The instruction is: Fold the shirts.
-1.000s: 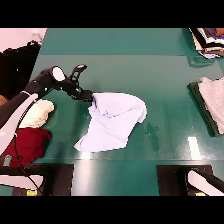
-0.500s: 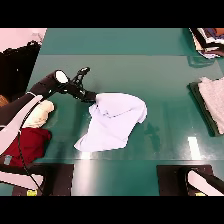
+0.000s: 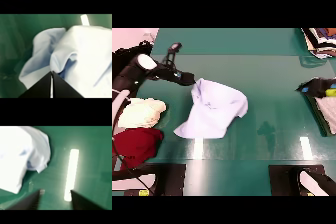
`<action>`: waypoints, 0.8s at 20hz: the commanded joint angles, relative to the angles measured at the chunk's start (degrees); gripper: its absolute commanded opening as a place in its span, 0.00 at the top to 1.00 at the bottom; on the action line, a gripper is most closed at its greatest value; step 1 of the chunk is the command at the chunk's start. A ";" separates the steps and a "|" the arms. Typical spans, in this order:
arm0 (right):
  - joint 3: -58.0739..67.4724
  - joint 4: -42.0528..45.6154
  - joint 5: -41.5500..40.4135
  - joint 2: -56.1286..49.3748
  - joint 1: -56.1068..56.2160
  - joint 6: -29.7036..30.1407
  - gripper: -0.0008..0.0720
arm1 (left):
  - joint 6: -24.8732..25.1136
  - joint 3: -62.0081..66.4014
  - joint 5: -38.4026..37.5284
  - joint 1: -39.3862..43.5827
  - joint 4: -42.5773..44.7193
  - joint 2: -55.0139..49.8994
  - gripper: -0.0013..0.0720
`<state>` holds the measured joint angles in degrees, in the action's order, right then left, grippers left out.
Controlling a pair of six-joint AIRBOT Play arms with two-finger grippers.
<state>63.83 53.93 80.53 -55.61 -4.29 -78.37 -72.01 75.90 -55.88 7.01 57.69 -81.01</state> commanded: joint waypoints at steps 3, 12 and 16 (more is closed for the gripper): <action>-17.35 -2.97 -11.02 -3.21 8.83 -0.02 0.20 | 0.50 0.94 -1.68 -1.20 2.82 3.56 0.95; -11.61 -18.25 -30.45 -28.68 38.99 2.99 0.20 | 0.48 0.94 -2.01 -1.20 3.93 3.56 0.95; -2.82 -18.25 -31.10 -35.17 47.39 3.04 0.20 | 0.50 0.94 -1.97 -1.20 4.09 3.56 0.95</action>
<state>55.86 36.77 50.96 -86.04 37.19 -75.61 -71.53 76.77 -57.82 5.85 61.47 -77.49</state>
